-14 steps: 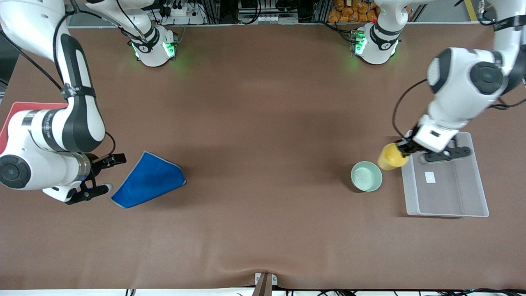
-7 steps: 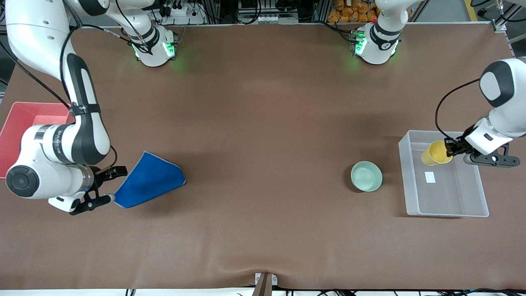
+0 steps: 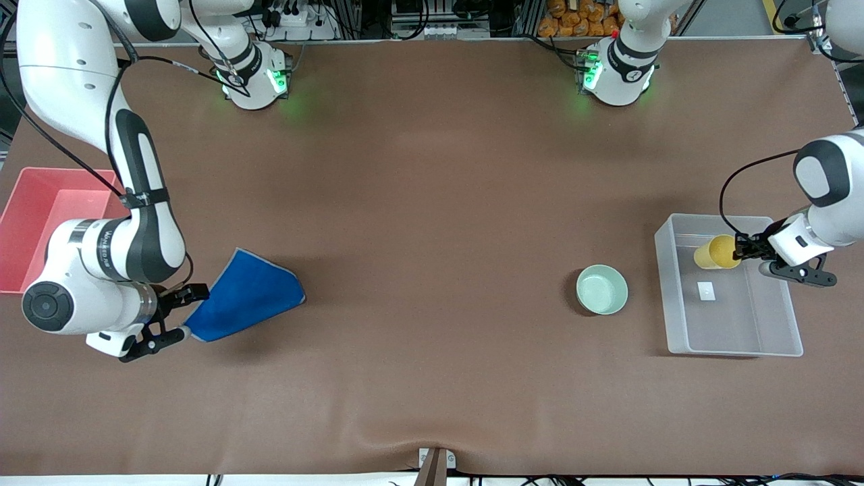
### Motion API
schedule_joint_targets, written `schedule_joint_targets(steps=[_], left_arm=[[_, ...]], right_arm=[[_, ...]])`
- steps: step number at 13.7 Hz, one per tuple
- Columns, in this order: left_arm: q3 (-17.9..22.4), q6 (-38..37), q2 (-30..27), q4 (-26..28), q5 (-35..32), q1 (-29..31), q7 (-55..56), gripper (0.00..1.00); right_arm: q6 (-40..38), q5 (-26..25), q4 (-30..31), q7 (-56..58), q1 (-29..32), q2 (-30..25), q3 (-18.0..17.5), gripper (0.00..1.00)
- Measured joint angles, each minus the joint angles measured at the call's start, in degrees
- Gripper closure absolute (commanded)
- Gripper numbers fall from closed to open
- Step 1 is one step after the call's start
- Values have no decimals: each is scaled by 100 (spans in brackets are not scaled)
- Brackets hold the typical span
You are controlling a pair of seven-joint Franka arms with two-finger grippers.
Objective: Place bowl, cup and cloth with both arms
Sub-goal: 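Grasp the bowl rim with the left gripper while the right gripper lowers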
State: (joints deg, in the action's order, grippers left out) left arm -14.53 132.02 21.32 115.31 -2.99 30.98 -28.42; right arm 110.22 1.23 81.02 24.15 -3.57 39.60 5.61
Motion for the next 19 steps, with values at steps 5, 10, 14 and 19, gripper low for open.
schedule_joint_targets(steps=[5, 10, 14, 19], left_arm=[[-51, 61, 78, -183, 0, 70, -53, 0], [-842, -943, -469, -783, 4, 54, 1193, 0], [-1601, -1100, -352, -1011, 4, -399, 3334, 0], [-1571, -441, 847, -1362, -1292, -976, 3894, 0]], right_arm=[[371, 4, 1, 103, 154, 261, 14, 0], [713, 228, 3, 190, 512, 536, 12, 0], [1028, 781, 4, 191, 579, 743, 11, 0], [1554, 950, 6, 71, 619, 964, 12, 34]])
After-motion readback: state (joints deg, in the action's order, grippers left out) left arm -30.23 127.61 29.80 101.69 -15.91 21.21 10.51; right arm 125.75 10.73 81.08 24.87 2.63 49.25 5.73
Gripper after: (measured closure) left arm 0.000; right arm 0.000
